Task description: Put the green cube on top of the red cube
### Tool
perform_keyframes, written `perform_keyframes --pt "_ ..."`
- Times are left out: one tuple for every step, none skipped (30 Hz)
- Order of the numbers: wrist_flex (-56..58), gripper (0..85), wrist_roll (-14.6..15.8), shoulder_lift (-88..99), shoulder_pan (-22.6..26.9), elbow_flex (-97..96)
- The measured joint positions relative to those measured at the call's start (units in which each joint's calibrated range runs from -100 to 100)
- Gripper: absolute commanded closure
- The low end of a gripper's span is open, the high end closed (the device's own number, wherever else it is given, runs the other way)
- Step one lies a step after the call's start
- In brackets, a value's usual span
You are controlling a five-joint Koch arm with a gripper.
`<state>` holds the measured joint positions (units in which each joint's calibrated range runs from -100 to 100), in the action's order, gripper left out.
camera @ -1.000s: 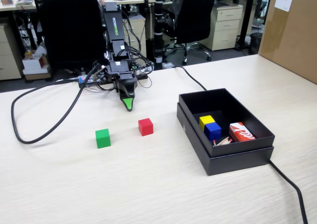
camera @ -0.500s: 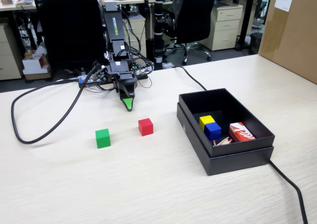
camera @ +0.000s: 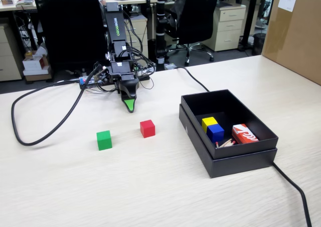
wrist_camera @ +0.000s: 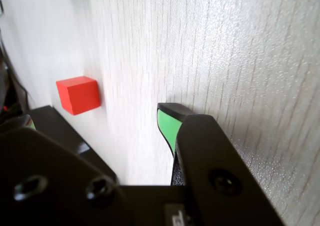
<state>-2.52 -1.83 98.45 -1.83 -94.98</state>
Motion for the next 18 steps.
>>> perform_keyframes --pt "1.01 37.1 0.05 -0.13 -0.15 1.00" --pt "2.86 37.2 0.00 -0.13 -0.24 2.28" --pt "5.57 37.5 0.00 -0.13 -0.29 4.02" --pt "9.06 37.6 0.00 0.00 -0.29 5.93" --pt "12.54 37.8 0.05 -0.13 -0.29 8.12" --pt "16.03 37.8 0.10 -0.13 -0.24 10.31" --pt "19.36 37.8 0.24 -0.39 -0.34 12.14" --pt "22.22 37.8 0.44 -0.78 -0.44 13.97" --pt "25.32 37.8 0.59 -0.78 -0.54 15.88" --pt "28.18 37.9 0.63 -0.78 -0.63 17.98" --pt "30.66 37.9 0.63 -0.78 -0.73 20.54" --pt "32.75 38.0 0.63 -0.78 -0.98 23.00" --pt "34.69 38.0 0.63 -1.04 -1.22 25.74" --pt "36.39 38.0 0.54 -1.81 -1.56 28.02" --pt "38.40 38.0 0.54 -2.98 -1.95 30.58" --pt "40.57 38.0 0.49 -4.27 -2.44 33.14" --pt "42.74 38.0 0.34 -5.70 -3.03 35.51" --pt "44.83 38.0 -0.05 -7.38 -3.57 37.97"
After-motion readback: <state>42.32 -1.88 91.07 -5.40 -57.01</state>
